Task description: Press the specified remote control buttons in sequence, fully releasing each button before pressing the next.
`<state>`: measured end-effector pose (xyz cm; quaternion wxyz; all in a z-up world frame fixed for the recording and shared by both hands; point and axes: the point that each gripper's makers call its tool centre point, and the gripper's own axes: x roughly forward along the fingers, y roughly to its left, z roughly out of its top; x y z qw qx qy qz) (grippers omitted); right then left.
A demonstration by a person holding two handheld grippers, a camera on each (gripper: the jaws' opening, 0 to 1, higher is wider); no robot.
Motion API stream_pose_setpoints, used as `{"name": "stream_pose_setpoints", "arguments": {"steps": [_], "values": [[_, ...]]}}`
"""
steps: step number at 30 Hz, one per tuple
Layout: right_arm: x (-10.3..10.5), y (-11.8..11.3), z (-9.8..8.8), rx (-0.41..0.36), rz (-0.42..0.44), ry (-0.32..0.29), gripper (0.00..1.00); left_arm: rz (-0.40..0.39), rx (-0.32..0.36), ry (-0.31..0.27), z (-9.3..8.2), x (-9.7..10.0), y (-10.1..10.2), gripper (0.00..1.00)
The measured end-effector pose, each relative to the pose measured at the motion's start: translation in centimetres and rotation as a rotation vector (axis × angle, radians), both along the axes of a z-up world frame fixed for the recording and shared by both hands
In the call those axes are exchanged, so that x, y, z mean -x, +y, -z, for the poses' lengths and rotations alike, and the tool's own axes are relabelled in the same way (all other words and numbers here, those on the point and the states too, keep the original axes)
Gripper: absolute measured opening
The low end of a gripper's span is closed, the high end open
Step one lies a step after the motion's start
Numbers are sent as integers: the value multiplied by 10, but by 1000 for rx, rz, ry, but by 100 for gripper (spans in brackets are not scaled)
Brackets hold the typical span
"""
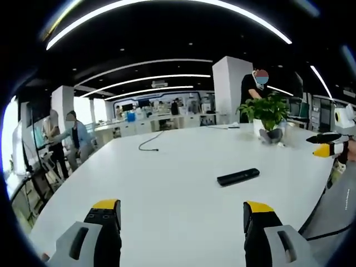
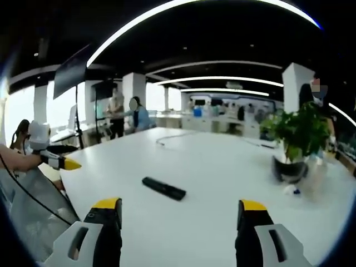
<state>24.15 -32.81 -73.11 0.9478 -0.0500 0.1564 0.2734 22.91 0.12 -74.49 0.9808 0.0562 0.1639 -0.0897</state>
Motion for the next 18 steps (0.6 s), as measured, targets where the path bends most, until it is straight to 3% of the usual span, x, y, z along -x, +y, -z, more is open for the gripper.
{"name": "stream_pose_setpoints", "arguments": {"steps": [11, 18], "values": [[-2, 2, 1, 9, 7, 3, 87, 51, 36, 8, -1, 1, -11, 95], [-3, 0, 10, 110, 22, 13, 87, 91, 69, 48, 5, 1, -19, 93]]}}
